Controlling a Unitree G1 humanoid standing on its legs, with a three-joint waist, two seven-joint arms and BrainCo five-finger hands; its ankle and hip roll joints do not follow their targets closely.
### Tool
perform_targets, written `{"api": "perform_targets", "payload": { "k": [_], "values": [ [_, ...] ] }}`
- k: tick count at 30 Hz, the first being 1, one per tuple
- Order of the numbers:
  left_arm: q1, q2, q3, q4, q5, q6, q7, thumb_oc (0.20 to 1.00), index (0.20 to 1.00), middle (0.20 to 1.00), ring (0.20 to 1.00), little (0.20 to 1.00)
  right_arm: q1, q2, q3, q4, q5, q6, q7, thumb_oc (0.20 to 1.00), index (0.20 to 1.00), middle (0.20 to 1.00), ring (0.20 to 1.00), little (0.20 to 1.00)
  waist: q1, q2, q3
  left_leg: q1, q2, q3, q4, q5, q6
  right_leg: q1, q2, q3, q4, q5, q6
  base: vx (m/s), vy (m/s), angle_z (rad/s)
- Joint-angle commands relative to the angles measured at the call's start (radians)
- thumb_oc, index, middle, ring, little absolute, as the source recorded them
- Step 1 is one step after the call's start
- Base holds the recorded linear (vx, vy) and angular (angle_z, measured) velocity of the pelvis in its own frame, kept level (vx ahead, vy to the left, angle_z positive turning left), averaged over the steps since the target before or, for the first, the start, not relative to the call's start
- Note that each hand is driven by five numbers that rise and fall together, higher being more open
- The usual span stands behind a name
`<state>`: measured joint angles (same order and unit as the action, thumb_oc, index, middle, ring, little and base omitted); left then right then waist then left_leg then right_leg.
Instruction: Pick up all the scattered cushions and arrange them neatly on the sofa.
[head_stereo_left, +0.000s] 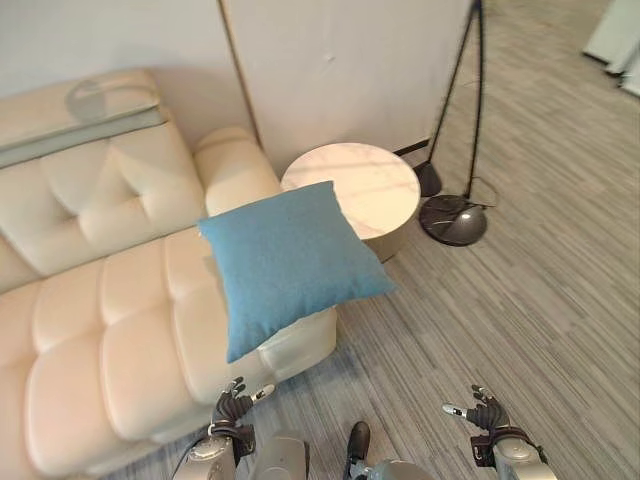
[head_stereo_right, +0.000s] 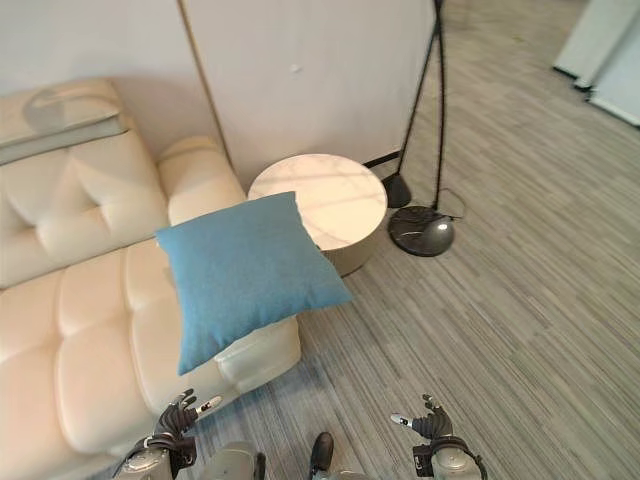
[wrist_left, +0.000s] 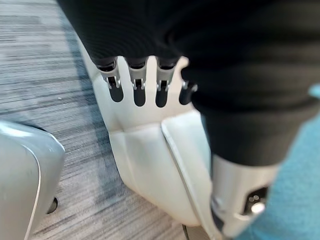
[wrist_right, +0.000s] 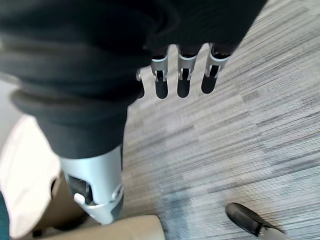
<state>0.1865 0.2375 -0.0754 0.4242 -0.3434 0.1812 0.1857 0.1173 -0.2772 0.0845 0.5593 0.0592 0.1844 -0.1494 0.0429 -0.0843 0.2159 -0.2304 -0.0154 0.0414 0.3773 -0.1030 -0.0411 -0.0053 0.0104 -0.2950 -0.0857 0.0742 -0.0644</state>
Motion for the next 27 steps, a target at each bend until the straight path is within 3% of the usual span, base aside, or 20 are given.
{"api": "perform_targets", "payload": {
  "k": [1, 2, 4, 5, 7, 9, 10, 12, 14, 15, 18, 20, 22, 23, 27],
  "values": [
    [0.006, 0.028, -0.004, -0.037, 0.019, -0.023, -0.010, 1.000, 1.000, 1.000, 1.000, 1.000, 0.043, -0.041, -0.007, -0.072, -0.016, -0.016, -0.005, 1.000, 1.000, 1.000, 1.000, 1.000, 0.007, 0.054, 0.000, 0.077, 0.003, 0.056, -0.358, 0.163, 0.006, 0.108, -0.038, 0.007, -0.002, -0.167, 0.107, 0.24, -0.050, 0.60],
    [0.006, 0.027, -0.004, -0.038, 0.019, -0.023, -0.010, 1.000, 1.000, 1.000, 1.000, 1.000, 0.043, -0.041, -0.007, -0.072, -0.016, -0.016, -0.005, 1.000, 1.000, 1.000, 1.000, 1.000, 0.005, 0.054, -0.001, 0.081, 0.002, 0.054, -0.371, 0.172, 0.005, 0.108, -0.038, 0.005, -0.002, -0.168, 0.106, 0.26, -0.016, 0.89],
    [-0.002, 0.030, -0.002, -0.018, 0.054, -0.017, -0.016, 1.000, 1.000, 1.000, 1.000, 1.000, 0.041, -0.037, -0.002, -0.091, -0.025, -0.022, -0.010, 1.000, 1.000, 1.000, 1.000, 1.000, -0.005, 0.065, -0.005, 0.042, 0.006, 0.151, -0.465, 0.211, -0.025, 0.135, -0.016, -0.048, -0.002, -0.189, 0.102, 0.29, 0.041, 1.19],
    [0.001, 0.030, 0.002, -0.019, 0.056, -0.018, -0.017, 1.000, 1.000, 1.000, 1.000, 1.000, 0.038, -0.037, 0.002, -0.093, -0.030, -0.020, -0.008, 1.000, 1.000, 1.000, 1.000, 1.000, -0.002, 0.065, -0.009, 0.043, 0.006, 0.160, -0.465, 0.225, -0.032, 0.148, -0.012, -0.054, -0.002, -0.194, 0.103, 0.41, 0.090, 1.09],
    [0.016, 0.020, 0.009, -0.009, 0.040, -0.016, -0.011, 1.000, 1.000, 1.000, 1.000, 1.000, 0.041, -0.026, 0.015, -0.103, -0.048, -0.015, 0.000, 1.000, 1.000, 1.000, 1.000, 1.000, 0.002, 0.056, -0.032, 0.067, 0.006, 0.162, -0.465, 0.216, -0.012, 0.189, -0.010, -0.065, -0.002, -0.221, 0.107, 0.46, 0.149, 0.54],
    [0.014, 0.016, 0.008, 0.001, 0.033, -0.014, -0.002, 1.000, 1.000, 1.000, 1.000, 1.000, 0.033, -0.014, 0.025, -0.097, -0.068, -0.016, 0.005, 1.000, 1.000, 1.000, 1.000, 1.000, 0.008, 0.028, -0.052, 0.107, -0.010, 0.164, -0.465, 0.202, 0.006, 0.211, -0.043, -0.073, 0.063, -0.247, 0.119, 0.57, 0.245, 0.00],
    [0.010, 0.022, 0.012, 0.007, 0.030, -0.014, 0.008, 1.000, 1.000, 1.000, 1.000, 1.000, 0.034, 0.002, 0.032, -0.102, -0.068, -0.018, 0.010, 1.000, 1.000, 1.000, 1.000, 1.000, 0.013, 0.007, -0.057, 0.144, -0.019, 0.164, -0.465, 0.166, 0.029, 0.189, -0.078, -0.073, 0.182, -0.246, 0.144, 0.44, 0.263, 0.04],
    [-0.001, 0.030, 0.009, 0.002, 0.027, -0.014, 0.016, 1.000, 1.000, 1.000, 1.000, 1.000, 0.026, 0.012, 0.040, -0.107, -0.069, -0.020, 0.019, 1.000, 1.000, 1.000, 1.000, 1.000, 0.009, -0.003, -0.047, 0.181, -0.033, 0.166, -0.465, 0.126, 0.064, 0.111, -0.139, -0.061, 0.373, -0.193, 0.185, 0.32, 0.289, -0.03],
    [-0.010, 0.039, -0.001, -0.005, 0.028, -0.015, 0.023, 1.000, 1.000, 1.000, 1.000, 1.000, 0.026, 0.018, 0.044, -0.109, -0.071, -0.021, 0.021, 1.000, 1.000, 1.000, 1.000, 1.000, -0.004, -0.005, -0.034, 0.214, -0.046, 0.159, -0.465, 0.098, 0.086, 0.036, -0.172, -0.031, 0.517, -0.138, 0.205, 0.20, 0.222, 0.04],
    [-0.026, 0.047, -0.009, -0.005, 0.030, -0.015, 0.029, 1.000, 1.000, 1.000, 1.000, 1.000, 0.020, 0.026, 0.049, -0.104, -0.072, -0.017, 0.013, 1.000, 1.000, 1.000, 1.000, 1.000, -0.014, 0.004, -0.017, 0.235, -0.040, 0.153, -0.465, 0.081, 0.092, -0.034, -0.171, 0.014, 0.556, -0.150, 0.191, 0.20, 0.152, 0.48],
    [-0.036, 0.053, -0.010, -0.011, 0.029, -0.016, 0.030, 1.000, 1.000, 1.000, 1.000, 1.000, 0.014, 0.031, 0.048, -0.097, -0.065, -0.013, 0.011, 1.000, 1.000, 1.000, 1.000, 1.000, -0.014, 0.021, -0.004, 0.250, -0.022, 0.148, -0.465, 0.077, 0.083, -0.067, -0.148, 0.032, 0.460, -0.175, 0.173, 0.15, 0.029, 0.58],
    [-0.043, 0.057, -0.013, -0.006, 0.031, -0.017, 0.029, 1.000, 1.000, 1.000, 1.000, 1.000, 0.016, 0.034, 0.042, -0.094, -0.052, -0.013, 0.007, 1.000, 1.000, 1.000, 1.000, 1.000, -0.031, 0.031, 0.006, 0.265, -0.010, 0.133, -0.465, 0.084, 0.076, -0.089, -0.078, 0.110, 0.247, -0.127, 0.169, 0.19, -0.060, 0.37],
    [-0.042, 0.062, -0.007, -0.004, 0.040, -0.014, 0.024, 1.000, 1.000, 1.000, 1.000, 1.000, 0.028, 0.029, 0.040, -0.100, -0.049, -0.010, 0.009, 1.000, 1.000, 1.000, 1.000, 1.000, -0.043, 0.023, 0.002, 0.275, -0.014, 0.122, -0.465, 0.079, 0.068, -0.094, -0.053, 0.165, 0.117, -0.076, 0.181, 0.28, -0.138, 0.52],
    [-0.042, 0.062, -0.003, 0.007, 0.058, -0.018, 0.017, 1.000, 1.000, 1.000, 1.000, 1.000, 0.039, 0.022, 0.039, -0.107, -0.051, -0.012, 0.014, 1.000, 1.000, 1.000, 1.000, 1.000, -0.046, 0.010, -0.015, 0.294, -0.017, 0.118, -0.465, 0.065, 0.059, -0.081, -0.042, 0.114, 0.056, -0.033, 0.188, 0.27, -0.169, 0.76],
    [-0.028, 0.052, -0.011, 0.008, 0.076, -0.022, 0.001, 1.000, 1.000, 1.000, 1.000, 1.000, 0.046, 0.015, 0.041, -0.103, -0.051, -0.015, 0.026, 1.000, 1.000, 1.000, 1.000, 1.000, -0.052, 0.011, -0.039, 0.314, -0.019, 0.113, -0.465, 0.052, 0.054, -0.021, -0.028, 0.111, -0.002, -0.045, 0.173, 0.22, -0.185, 0.44]
  ]
}}
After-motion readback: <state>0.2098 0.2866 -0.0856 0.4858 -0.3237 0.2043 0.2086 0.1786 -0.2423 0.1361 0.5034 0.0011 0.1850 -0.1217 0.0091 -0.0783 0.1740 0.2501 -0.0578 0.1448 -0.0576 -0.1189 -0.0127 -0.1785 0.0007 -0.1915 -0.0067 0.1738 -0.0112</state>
